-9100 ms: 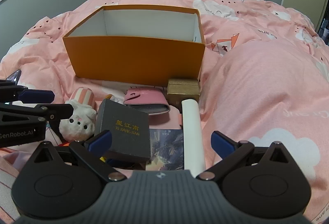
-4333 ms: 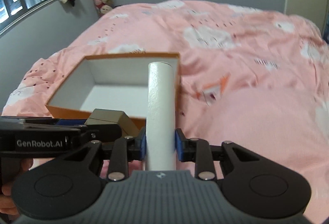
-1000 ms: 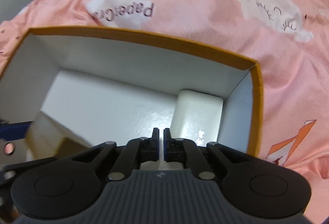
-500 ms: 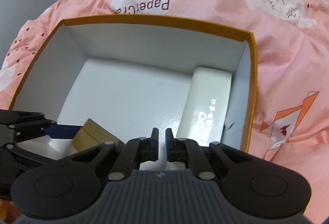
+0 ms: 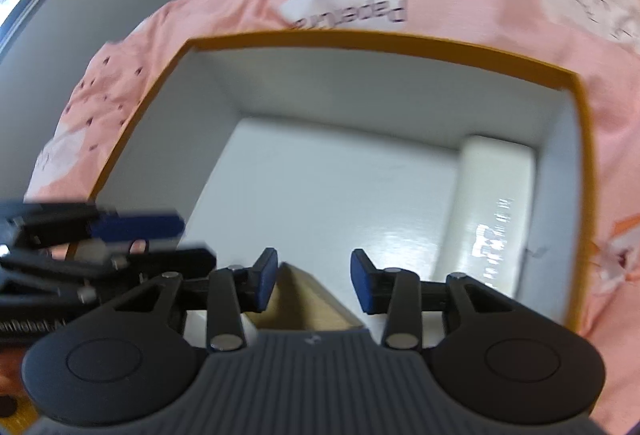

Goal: Organize objects
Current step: 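Lower the gold cube into the orange box and open the left gripper, then withdraw both grippers from the box toward the remaining items, then grasp the grey gold-lettered box with the left gripper while the right grasps the holographic card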

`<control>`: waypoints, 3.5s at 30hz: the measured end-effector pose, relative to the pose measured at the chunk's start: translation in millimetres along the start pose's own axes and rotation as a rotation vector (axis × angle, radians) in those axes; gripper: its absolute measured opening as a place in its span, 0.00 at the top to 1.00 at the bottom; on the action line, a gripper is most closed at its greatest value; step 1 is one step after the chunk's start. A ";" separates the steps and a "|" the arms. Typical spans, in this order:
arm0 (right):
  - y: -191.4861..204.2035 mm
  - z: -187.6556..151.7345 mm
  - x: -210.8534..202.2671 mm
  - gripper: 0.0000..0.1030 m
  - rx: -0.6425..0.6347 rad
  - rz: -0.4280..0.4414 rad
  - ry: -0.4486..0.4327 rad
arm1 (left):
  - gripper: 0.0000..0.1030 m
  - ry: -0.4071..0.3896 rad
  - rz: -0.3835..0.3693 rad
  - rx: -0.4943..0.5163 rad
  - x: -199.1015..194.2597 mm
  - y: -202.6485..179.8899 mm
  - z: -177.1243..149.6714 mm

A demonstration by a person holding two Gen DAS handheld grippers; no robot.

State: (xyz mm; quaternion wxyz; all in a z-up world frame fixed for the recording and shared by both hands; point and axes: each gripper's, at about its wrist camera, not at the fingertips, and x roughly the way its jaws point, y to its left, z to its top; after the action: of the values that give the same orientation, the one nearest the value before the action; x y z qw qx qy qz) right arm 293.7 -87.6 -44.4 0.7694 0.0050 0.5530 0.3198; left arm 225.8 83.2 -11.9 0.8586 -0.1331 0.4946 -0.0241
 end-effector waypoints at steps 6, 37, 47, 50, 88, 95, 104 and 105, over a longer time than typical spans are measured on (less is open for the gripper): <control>23.2 -1.4 14.2 0.65 -0.127 -0.024 0.056 | 0.51 -0.016 -0.012 -0.009 -2.7 6.8 -5.5; -2.3 -18.6 18.5 0.74 -0.320 -0.306 0.305 | 0.52 -0.063 -0.083 0.027 2.1 -19.4 -38.2; 21.2 -29.3 -26.4 0.62 -0.306 -0.313 0.134 | 0.53 -0.169 -0.080 0.096 -27.4 -38.0 -49.3; 30.7 -38.1 -46.9 0.55 -0.283 -0.304 0.037 | 0.53 -0.208 -0.072 0.123 -38.9 -45.1 -54.4; 36.2 -248.0 -95.7 0.33 0.232 -0.320 -0.279 | 0.57 -0.043 -0.052 0.119 -78.1 -37.6 -162.7; 24.8 -256.3 -86.4 0.50 0.307 -0.283 -0.241 | 0.57 -0.018 -0.141 0.075 -72.9 -35.0 -164.3; 20.2 -258.3 -82.2 0.49 0.335 -0.309 -0.211 | 0.45 0.047 -0.306 0.023 -56.9 -49.1 -159.9; 17.8 -259.4 -81.4 0.47 0.346 -0.308 -0.205 | 0.44 0.055 -0.318 0.013 -53.8 -51.1 -158.9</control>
State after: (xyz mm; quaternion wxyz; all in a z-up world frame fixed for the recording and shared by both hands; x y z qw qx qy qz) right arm 48.5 -203.7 -69.7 0.8488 0.0848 0.5127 0.0971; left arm 67.1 10.8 -29.2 0.8308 -0.2034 0.4905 -0.1666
